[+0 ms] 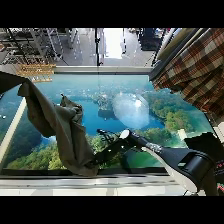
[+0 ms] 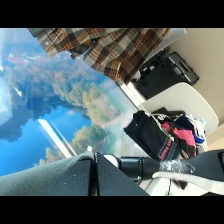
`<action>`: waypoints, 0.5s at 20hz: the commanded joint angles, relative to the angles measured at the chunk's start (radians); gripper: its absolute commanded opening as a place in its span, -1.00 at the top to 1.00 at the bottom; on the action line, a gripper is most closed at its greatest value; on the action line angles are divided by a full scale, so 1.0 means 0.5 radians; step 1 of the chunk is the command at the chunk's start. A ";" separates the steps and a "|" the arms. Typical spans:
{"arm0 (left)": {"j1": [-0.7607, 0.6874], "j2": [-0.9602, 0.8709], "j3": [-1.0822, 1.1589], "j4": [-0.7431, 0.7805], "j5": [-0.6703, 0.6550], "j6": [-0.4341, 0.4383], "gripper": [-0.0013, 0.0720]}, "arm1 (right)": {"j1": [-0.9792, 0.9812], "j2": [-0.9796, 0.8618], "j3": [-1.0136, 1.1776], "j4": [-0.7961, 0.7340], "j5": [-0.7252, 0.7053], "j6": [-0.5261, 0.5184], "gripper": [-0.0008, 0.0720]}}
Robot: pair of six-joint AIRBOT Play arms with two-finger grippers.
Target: Fold the clothes and pants, and hang the long-sleeved shirts on hangers.
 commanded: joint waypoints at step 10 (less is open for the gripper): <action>0.586 0.111 0.331 -1.804 0.716 0.233 0.95 | -0.555 1.954 0.852 -0.871 0.465 0.832 0.94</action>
